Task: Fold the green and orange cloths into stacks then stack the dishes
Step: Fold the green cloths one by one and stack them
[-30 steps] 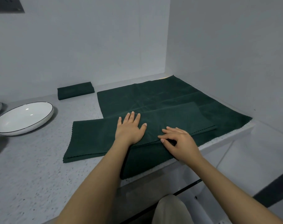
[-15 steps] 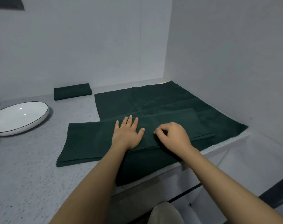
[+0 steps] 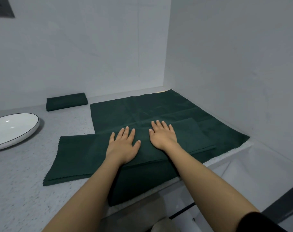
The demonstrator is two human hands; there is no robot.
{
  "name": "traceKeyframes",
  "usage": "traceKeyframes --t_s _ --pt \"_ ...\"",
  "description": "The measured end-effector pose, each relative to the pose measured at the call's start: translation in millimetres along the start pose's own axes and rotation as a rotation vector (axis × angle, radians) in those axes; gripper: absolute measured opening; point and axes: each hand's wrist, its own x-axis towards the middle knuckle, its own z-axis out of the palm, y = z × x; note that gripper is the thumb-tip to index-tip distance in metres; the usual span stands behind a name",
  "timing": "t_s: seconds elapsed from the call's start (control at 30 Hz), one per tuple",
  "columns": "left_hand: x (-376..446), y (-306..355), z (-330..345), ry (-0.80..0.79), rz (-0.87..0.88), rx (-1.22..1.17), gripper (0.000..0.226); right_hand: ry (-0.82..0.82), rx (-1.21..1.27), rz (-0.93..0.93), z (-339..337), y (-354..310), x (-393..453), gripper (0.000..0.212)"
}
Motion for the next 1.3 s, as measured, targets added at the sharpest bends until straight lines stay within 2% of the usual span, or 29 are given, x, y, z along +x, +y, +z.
traceKeyframes --t_s 0.27,0.47,0.53,0.63,0.7,0.77,1.03,1.2,1.3 --pt "-2.4 0.3 3.7 -0.003 0.004 -0.003 0.062 0.022 -0.023 0.278 -6.9 70.5 1.5 0.063" --pt "-2.7 1.8 6.0 -0.005 0.0 -0.005 0.062 0.014 -0.042 0.343 -8.4 80.3 -0.6 0.064" --pt "-3.9 2.6 5.6 -0.007 0.0 -0.009 0.061 0.067 -0.107 0.308 -11.7 70.4 -3.2 0.06" --pt "-2.5 3.7 3.0 0.002 0.003 -0.013 0.061 0.175 -0.04 0.072 -15.8 33.5 -9.0 0.053" --pt "-0.8 6.4 2.8 -0.003 0.007 -0.025 0.059 0.155 0.069 -0.116 -13.4 4.4 -15.4 0.049" --pt "-2.0 5.9 1.3 -0.013 0.005 -0.029 0.057 0.093 0.141 -0.225 -2.4 -15.6 -20.9 0.048" --pt "-6.9 -14.1 -0.8 -0.012 0.021 -0.034 0.054 0.056 0.065 -0.219 13.2 -18.3 -19.4 0.051" --pt "-27.8 -73.7 -6.1 -0.01 -0.087 -0.051 0.054 0.052 0.064 -0.213 12.3 -18.7 -18.7 0.051" --pt "-36.9 -87.6 -5.5 -0.014 -0.137 -0.034 0.058 0.028 0.057 -0.2 13.3 -18.9 -20.9 0.051"
